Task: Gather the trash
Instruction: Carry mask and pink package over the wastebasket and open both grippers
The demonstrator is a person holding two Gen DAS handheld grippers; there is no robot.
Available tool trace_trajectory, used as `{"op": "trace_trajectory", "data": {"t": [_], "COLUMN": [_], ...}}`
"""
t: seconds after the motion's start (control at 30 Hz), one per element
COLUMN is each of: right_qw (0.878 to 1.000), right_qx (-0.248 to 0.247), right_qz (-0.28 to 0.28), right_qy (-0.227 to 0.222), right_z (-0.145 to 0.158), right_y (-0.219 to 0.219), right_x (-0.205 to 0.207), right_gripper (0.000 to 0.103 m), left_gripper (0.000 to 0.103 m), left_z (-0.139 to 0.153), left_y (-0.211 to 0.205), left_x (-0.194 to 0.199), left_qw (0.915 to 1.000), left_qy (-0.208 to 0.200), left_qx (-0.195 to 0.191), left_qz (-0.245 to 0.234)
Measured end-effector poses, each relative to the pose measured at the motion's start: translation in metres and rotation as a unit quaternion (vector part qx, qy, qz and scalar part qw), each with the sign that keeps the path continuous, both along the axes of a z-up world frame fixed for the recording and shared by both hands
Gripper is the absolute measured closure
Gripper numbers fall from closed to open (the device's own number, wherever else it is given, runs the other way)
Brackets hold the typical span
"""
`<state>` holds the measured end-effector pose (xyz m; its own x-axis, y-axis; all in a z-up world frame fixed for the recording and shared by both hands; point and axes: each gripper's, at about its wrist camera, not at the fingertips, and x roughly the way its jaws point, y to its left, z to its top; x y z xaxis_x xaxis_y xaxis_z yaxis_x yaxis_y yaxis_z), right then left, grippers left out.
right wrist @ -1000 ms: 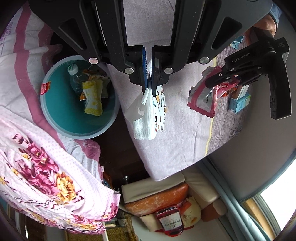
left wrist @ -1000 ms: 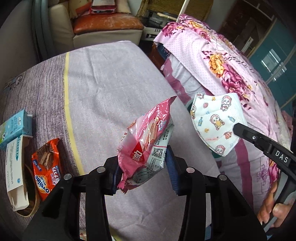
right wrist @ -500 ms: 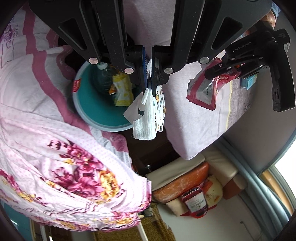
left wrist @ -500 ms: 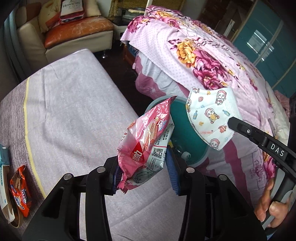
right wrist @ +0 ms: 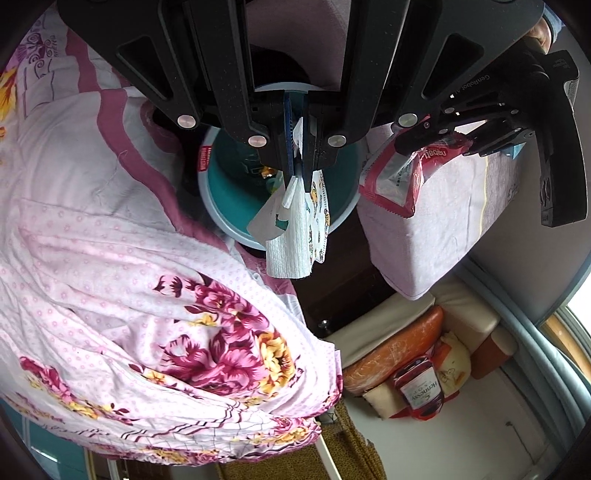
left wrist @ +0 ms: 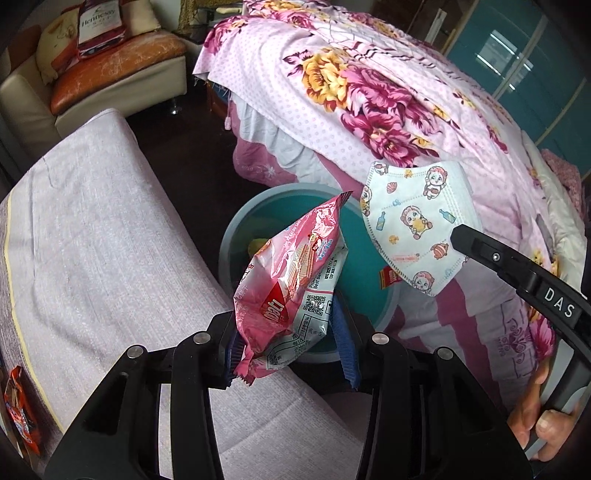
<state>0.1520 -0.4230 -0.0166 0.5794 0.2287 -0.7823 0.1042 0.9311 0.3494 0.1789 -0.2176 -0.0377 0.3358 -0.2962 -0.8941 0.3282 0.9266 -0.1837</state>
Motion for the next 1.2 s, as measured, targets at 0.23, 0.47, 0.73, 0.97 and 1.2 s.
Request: {"op": "trace_trajectory", "data": {"t": [0.23, 0.47, 0.73, 0.97, 1.2], "right_qw": [1.000, 1.000, 0.999, 0.999, 0.999], "right_qx": [-0.003, -0.011, -0.018, -0.021, -0.022], "right_qz": [-0.005, -0.013, -0.017, -0.013, -0.002], "right_qy": [0.007, 0.015, 0.021, 0.027, 0.036], "right_z": [-0.007, -0.010, -0.010, -0.013, -0.018], "right_y": [-0.009, -0.016, -0.018, -0.012, -0.001], "right_x": [0.005, 0.007, 0.011, 0.016, 0.022], "right_gripper": [0.099, 0.099, 0.099, 0.098, 0.096], "left_gripper": [0.059, 0.059, 0.050, 0.013, 0.012], "left_z": [-0.011, -0.022, -0.030, -0.028, -0.031], "left_y": [-0.012, -0.023, -0.029, -0.021, -0.003], "left_x": [0.008, 0.017, 0.023, 0.022, 0.015], "left_qw": [0.9999, 0.9997, 0.9995, 0.9998, 0.9995], "left_qy": [0.011, 0.019, 0.026, 0.018, 0.029], "left_qx": [0.000, -0.004, -0.013, -0.007, -0.011], "left_qz": [-0.007, -0.011, -0.015, -0.003, 0.005]}}
